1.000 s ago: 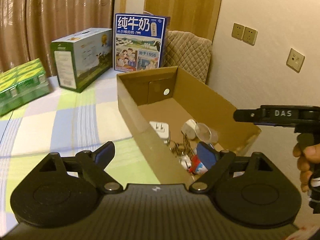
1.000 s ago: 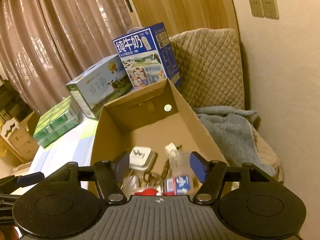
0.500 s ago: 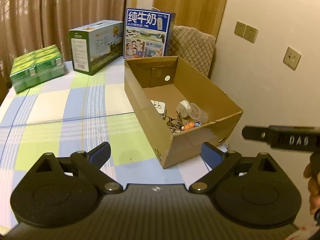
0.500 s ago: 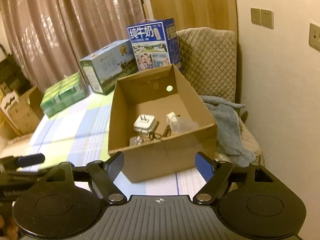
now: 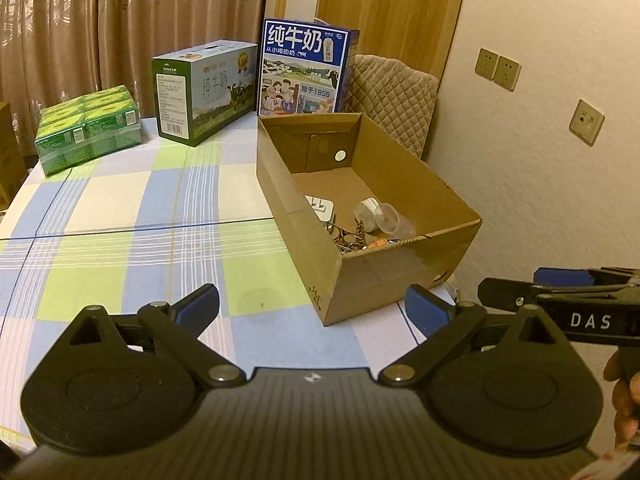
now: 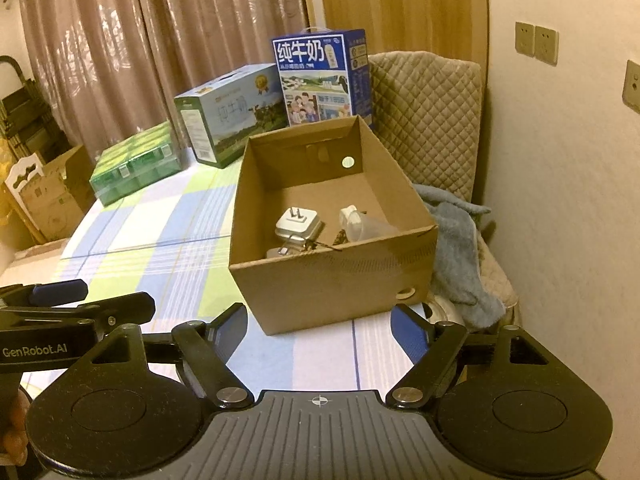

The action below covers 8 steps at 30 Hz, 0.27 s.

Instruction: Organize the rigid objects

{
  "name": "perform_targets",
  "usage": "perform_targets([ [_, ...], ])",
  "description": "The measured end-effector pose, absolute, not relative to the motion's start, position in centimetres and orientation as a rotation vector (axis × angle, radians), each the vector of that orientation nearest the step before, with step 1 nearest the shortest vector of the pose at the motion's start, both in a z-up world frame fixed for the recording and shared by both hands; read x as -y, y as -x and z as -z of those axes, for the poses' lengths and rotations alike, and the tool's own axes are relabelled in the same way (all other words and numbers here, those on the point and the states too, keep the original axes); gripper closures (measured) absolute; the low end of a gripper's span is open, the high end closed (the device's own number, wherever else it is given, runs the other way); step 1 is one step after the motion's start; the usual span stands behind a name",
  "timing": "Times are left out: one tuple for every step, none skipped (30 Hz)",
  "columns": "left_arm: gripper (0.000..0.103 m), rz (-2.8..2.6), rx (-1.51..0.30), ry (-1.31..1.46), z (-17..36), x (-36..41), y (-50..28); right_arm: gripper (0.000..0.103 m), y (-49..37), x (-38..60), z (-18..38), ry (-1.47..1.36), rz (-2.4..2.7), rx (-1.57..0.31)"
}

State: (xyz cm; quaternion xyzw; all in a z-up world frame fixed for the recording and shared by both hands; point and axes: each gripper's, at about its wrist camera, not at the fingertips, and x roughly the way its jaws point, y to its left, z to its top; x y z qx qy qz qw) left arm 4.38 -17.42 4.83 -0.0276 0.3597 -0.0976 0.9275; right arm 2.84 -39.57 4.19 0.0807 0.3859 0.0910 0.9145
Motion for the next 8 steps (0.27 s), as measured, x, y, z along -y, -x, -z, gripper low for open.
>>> perform_targets([
  [0.005,0.199,-0.738,0.056,-4.76,17.42,-4.39,0.027,-2.83,39.59,-4.17,-0.166,-0.188,-0.795],
  [0.005,0.199,-0.74,0.056,-4.68,17.46,-4.4,0.027,-2.79,39.57,-4.14,-0.167,-0.188,-0.795],
  [0.005,0.199,-0.742,0.056,-4.59,17.46,-4.39,0.027,-2.78,39.52,-4.16,-0.167,-0.185,-0.795],
  [0.005,0.199,-0.743,0.058,-4.51,17.45,-4.36,0.027,-2.75,39.54,-4.13,-0.168,-0.183,-0.796],
  [0.005,0.201,-0.741,0.062,-4.46,17.39,-4.29,0.027,-2.72,39.56,-4.08,-0.17,-0.181,-0.795],
  [0.005,0.2,-0.74,0.067,-4.42,17.35,-4.29,0.027,-2.7,39.59,-4.01,-0.172,-0.18,-0.796],
  [0.005,0.199,-0.74,0.069,-4.38,17.28,-4.32,0.027,-2.68,39.6,-3.98,-0.175,-0.179,-0.797],
  [0.005,0.199,-0.738,0.069,-4.35,17.29,-4.31,0.027,-2.64,39.65,-3.95,-0.177,-0.178,-0.797],
])
